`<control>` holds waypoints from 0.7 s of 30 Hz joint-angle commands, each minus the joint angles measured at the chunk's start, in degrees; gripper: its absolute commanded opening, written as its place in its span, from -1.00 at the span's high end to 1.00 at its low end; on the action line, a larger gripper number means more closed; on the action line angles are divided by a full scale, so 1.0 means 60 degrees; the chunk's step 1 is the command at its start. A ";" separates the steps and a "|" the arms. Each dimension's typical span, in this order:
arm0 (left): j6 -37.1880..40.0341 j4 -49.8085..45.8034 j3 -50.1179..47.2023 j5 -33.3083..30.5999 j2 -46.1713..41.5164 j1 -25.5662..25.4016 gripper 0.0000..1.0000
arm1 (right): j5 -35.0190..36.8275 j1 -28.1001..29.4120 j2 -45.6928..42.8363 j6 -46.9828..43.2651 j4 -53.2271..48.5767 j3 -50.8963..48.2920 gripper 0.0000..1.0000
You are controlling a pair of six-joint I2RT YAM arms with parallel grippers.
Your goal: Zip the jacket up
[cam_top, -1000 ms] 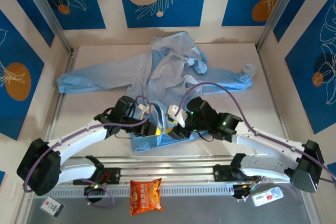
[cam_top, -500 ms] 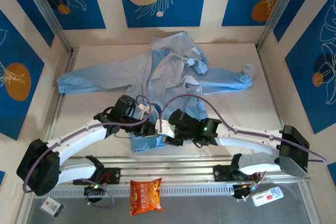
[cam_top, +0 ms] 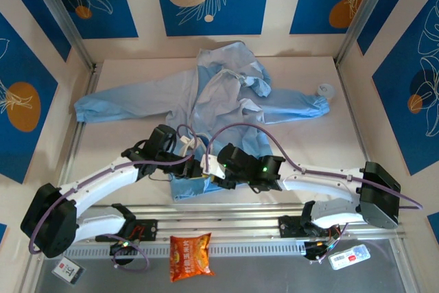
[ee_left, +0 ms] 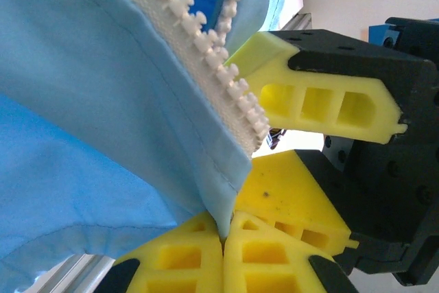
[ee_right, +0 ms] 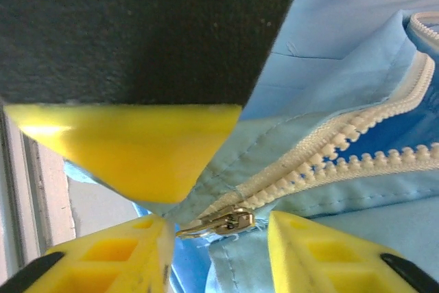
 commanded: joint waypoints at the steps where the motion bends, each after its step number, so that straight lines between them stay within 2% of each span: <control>1: 0.0170 -0.0257 0.0202 0.0375 -0.0207 0.0075 1.00 | 0.0383 0.0072 0.0058 0.0120 0.0287 0.0109 0.33; 8: 0.0348 -0.0491 0.0202 0.0374 -0.0245 0.0070 1.00 | 0.0610 0.0088 -0.0197 -0.0019 0.0053 -0.0005 0.64; 21: 0.0612 -0.0737 0.0334 0.0433 -0.0053 0.0084 1.00 | 0.0598 -0.0004 -0.0537 -0.0092 -0.0233 -0.0118 0.62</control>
